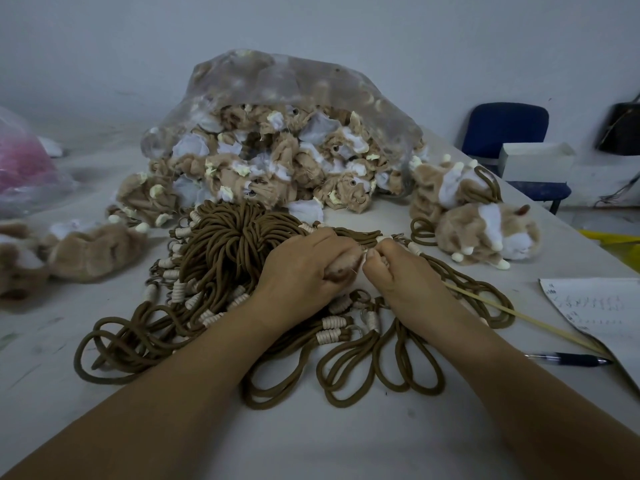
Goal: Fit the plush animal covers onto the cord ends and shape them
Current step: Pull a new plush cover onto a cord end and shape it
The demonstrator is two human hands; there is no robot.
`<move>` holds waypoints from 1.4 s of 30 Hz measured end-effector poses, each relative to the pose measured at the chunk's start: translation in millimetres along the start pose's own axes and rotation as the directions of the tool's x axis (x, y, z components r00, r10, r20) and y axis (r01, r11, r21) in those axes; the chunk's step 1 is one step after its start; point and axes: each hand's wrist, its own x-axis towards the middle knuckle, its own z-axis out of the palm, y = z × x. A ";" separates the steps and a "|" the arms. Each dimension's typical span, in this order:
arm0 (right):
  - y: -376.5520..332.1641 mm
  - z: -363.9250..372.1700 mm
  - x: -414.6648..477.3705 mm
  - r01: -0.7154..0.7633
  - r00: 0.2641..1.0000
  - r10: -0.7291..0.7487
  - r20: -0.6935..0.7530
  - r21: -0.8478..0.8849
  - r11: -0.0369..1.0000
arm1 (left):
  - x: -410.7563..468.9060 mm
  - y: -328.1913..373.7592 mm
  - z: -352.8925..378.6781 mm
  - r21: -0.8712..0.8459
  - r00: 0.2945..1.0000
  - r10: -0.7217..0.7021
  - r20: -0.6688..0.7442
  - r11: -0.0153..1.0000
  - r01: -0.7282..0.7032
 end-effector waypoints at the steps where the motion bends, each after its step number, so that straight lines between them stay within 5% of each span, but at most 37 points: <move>1: -0.5 0.3 -0.1 0.003 1.000 -0.003 -0.003 -0.006 1.000 | 0.0 0.9 0.6 0.001 1.000 -0.009 0.001 1.000 0.009; 20: -11.4 -3.2 -5.5 0.066 0.998 -0.067 -0.008 -0.065 0.996 | -0.7 0.7 4.9 -0.028 0.992 -0.115 -0.055 0.993 0.114; 42: -7.2 -3.0 -1.8 -0.022 1.000 0.022 -0.006 -0.036 0.999 | -1.0 5.0 3.3 0.001 0.998 -0.047 -0.051 0.999 0.047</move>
